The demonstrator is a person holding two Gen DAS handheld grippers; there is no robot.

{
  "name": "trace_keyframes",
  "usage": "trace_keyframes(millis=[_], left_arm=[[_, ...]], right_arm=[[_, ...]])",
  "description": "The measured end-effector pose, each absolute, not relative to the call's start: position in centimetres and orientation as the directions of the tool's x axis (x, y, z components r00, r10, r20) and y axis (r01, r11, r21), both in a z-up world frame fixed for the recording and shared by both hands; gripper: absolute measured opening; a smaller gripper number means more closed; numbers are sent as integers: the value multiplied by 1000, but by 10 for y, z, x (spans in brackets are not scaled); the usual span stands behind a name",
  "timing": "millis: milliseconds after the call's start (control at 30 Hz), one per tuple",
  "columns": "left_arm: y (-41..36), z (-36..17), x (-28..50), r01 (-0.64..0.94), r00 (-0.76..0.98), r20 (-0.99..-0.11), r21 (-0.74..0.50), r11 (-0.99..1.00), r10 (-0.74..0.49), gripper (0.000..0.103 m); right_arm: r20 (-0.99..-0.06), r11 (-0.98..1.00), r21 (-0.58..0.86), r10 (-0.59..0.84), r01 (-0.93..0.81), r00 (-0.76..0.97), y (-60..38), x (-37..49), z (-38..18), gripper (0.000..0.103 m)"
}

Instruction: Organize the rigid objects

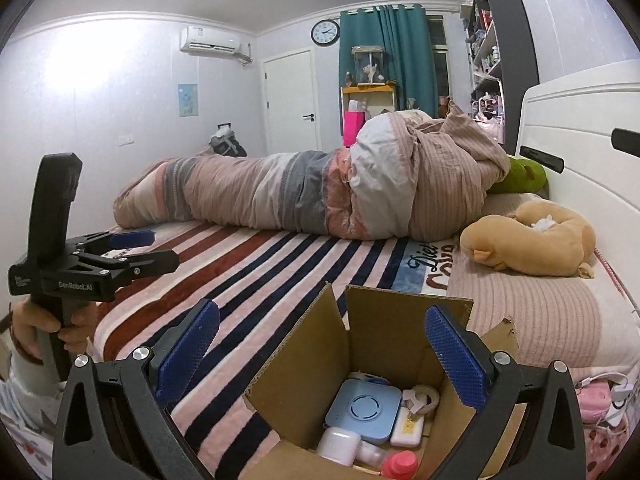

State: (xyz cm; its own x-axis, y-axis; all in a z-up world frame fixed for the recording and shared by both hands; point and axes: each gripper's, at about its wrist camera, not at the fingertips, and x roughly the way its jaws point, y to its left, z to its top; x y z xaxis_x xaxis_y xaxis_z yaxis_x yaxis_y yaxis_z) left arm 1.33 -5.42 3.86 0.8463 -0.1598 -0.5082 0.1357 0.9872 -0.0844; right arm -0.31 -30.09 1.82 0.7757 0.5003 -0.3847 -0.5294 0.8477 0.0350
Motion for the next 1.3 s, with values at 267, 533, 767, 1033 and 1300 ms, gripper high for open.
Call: trace_keyframes(millis=[267, 533, 767, 1033, 1300], left_arm=[[-54, 38, 15, 127, 846, -512, -81, 989, -151, 102], [-52, 37, 14, 125, 845, -514, -80, 989, -148, 102], [-51, 36, 14, 121, 846, -514, -75, 990, -142, 102], [-47, 34, 12, 114, 845, -517, -73, 991, -135, 102], [-47, 34, 12, 114, 845, -518, -71, 991, -134, 102]], right_arm=[[-389, 844, 40, 506, -535, 770, -299, -1, 16, 103], [-391, 844, 42, 507, -535, 768, -298, -1, 14, 103], [-391, 844, 43, 507, -535, 768, -298, -1, 14, 103], [-391, 842, 42, 510, -539, 766, -299, 0, 14, 103], [-391, 843, 45, 508, -535, 767, -298, -1, 14, 103]])
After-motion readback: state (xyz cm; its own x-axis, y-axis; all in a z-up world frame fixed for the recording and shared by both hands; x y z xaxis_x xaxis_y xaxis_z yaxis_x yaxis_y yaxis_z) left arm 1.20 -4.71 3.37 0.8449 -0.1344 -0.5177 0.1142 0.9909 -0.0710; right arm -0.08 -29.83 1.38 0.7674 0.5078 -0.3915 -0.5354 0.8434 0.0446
